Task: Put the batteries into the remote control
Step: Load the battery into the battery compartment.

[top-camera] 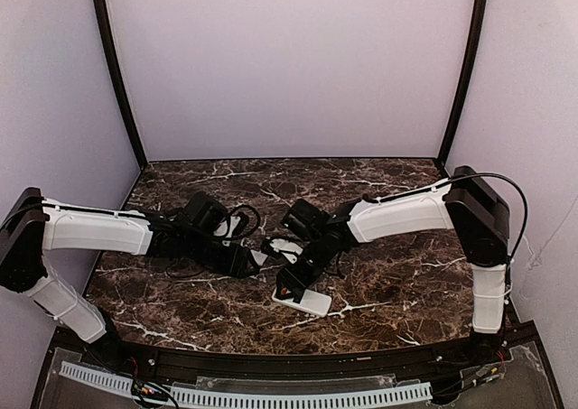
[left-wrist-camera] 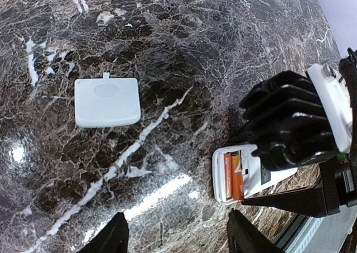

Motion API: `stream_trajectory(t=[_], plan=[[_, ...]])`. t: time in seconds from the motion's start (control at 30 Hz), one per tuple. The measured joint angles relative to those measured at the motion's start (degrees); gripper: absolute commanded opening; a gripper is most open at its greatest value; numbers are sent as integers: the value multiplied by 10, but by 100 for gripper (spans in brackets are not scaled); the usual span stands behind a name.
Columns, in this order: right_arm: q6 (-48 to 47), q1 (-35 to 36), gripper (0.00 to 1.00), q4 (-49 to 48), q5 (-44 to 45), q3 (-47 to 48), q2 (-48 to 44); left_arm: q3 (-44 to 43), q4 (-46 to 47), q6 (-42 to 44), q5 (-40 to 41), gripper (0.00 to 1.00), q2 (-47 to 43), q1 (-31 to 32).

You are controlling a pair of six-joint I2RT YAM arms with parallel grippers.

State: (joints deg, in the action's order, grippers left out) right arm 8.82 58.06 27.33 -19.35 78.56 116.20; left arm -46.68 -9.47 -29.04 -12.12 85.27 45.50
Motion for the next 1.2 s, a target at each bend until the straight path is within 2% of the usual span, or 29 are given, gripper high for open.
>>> stream_trajectory(t=[0.17, 0.57, 0.8, 1.07, 1.2], plan=[[-3, 5, 50, 3, 11, 1, 1, 0, 0, 3, 5, 61, 0, 0], [-4, 5, 47, 9, 25, 1, 1, 0, 0, 10, 11, 61, 0, 0], [-7, 13, 50, 18, 43, 9, 2, 0, -1, 12, 11, 61, 0, 0], [-8, 23, 61, 25, 57, 12, 1, 19, 20, 19, -18, 61, -6, 0], [-7, 22, 70, 26, 59, 6, -9, 43, 38, 19, -40, 61, -18, 0]])
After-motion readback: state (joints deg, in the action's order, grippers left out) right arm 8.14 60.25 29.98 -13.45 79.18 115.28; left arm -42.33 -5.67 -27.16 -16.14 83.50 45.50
